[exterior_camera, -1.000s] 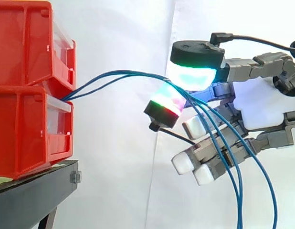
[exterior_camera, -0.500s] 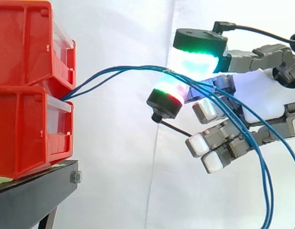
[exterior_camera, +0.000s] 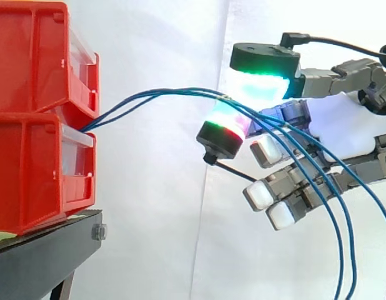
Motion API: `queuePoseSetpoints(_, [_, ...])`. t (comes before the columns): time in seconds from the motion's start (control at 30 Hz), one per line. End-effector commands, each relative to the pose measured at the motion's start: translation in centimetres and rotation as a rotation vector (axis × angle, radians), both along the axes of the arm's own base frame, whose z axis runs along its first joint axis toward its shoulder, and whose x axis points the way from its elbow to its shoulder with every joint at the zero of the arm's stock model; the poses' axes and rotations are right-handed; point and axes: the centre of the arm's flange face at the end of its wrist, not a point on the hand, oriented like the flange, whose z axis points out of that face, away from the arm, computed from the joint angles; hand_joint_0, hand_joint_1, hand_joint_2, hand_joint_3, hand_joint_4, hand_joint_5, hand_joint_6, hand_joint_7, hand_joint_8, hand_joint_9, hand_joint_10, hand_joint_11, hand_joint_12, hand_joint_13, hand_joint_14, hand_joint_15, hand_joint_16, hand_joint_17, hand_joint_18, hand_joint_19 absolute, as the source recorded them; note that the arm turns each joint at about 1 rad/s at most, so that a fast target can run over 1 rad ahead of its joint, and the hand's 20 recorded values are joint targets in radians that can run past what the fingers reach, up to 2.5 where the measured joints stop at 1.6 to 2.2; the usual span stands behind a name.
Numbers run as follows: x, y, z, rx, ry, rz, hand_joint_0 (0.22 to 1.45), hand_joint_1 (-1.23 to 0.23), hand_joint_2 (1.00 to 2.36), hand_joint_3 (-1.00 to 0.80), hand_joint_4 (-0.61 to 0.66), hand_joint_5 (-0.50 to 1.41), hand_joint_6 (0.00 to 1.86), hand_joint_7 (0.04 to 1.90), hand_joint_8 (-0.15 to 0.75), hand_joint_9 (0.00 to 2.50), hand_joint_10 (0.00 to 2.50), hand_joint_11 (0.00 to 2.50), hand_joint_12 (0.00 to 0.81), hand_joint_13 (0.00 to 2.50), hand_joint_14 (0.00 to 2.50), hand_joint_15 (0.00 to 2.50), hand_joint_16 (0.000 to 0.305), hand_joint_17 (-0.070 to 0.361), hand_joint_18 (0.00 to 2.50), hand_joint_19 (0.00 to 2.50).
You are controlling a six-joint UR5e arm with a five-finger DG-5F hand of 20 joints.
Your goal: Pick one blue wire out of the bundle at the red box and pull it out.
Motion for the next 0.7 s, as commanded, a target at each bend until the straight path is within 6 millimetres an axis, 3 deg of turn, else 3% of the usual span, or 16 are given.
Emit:
queuePoseSetpoints(0.0, [0.0, 0.0, 0.0, 0.012, -0.001, -0.003, 0.65, -0.86, 1.02, -0.30, -0.12, -0.10, 0.92, 1.10, 0.229, 1.22, 0.02, 0.48, 0.376, 0.89, 0.02, 0.53, 0.044, 0.099, 0.77, 0.54])
queuePoseSetpoints(0.27, [-0.2, -0.2, -0.3, 0.005, 0.016, -0.005, 0.65, -0.85, 1.02, -0.29, -0.09, -0.09, 0.92, 1.12, 0.241, 1.24, 0.01, 0.51, 0.382, 0.90, 0.02, 0.55, 0.044, 0.099, 0.79, 0.56])
queuePoseSetpoints(0.53, [0.1, 0.2, -3.1, -0.145, 0.052, 0.026, 0.65, -0.85, 1.02, -0.28, -0.06, -0.09, 0.93, 1.11, 0.243, 1.25, 0.01, 0.53, 0.383, 0.91, 0.02, 0.56, 0.044, 0.099, 0.81, 0.57])
queuePoseSetpoints(0.67, [0.8, 0.9, -4.9, -0.213, -0.057, 0.012, 0.65, -0.85, 1.02, -0.28, -0.06, -0.09, 0.93, 1.11, 0.244, 1.24, 0.02, 0.54, 0.382, 0.91, 0.02, 0.57, 0.043, 0.096, 0.81, 0.58])
